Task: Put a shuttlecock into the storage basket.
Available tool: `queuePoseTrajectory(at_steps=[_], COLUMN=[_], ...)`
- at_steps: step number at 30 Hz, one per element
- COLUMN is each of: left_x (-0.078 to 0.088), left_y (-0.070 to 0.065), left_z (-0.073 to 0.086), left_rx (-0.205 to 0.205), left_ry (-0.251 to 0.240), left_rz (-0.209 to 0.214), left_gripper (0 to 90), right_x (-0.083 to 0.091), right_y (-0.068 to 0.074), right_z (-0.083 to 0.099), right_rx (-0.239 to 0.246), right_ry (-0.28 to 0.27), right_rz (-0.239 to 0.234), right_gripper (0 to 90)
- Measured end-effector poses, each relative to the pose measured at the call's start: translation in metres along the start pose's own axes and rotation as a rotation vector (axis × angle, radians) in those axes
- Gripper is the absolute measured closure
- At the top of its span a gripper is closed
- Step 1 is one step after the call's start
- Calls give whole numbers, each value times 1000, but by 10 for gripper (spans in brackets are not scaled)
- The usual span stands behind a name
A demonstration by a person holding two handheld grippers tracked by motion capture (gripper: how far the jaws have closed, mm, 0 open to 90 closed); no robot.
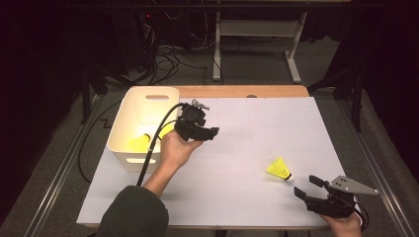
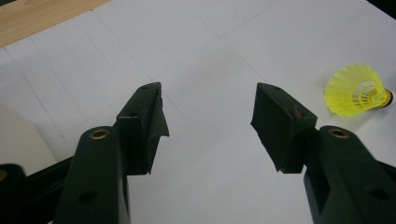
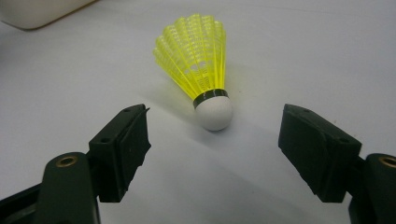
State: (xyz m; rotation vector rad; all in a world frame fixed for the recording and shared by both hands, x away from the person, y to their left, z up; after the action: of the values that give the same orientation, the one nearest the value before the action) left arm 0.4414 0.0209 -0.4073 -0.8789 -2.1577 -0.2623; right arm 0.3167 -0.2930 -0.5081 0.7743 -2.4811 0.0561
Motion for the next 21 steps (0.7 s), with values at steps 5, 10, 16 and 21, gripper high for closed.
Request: queuePoseTrajectory(at_steps=[5, 10, 16, 21], left_x=[-6, -10, -13, -13], left_y=[-4, -7, -7, -9], left_z=[2, 4, 8, 9], left_rx=[-9, -11, -7, -6], left_ry=[8, 13, 13, 17], left_rz=[-3, -1, 2, 8], left_gripper=[439, 439, 440, 441], right_x=[1, 0, 0, 0], right_y=[0, 0, 0, 0], right_z=[0, 0, 0, 0], right_rx=[-3, -2, 0, -3], right_ry=[-3, -3, -3, -3], right_rz=[-1, -2, -2, -2], right_gripper=[249, 249, 249, 249])
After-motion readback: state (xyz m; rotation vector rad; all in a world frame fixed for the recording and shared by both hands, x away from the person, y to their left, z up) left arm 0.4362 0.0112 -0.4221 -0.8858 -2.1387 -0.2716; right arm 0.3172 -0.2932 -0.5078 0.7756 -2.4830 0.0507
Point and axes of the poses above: each handheld gripper's, and its own axes: x roughly backward along the jaws, z roughly out of its underside, y roughly to its left, the point moved 9 cm from there along -x, roughly forward along the jaws, and after that the axes turned 1 degree about -x, right-handed, at the moved point
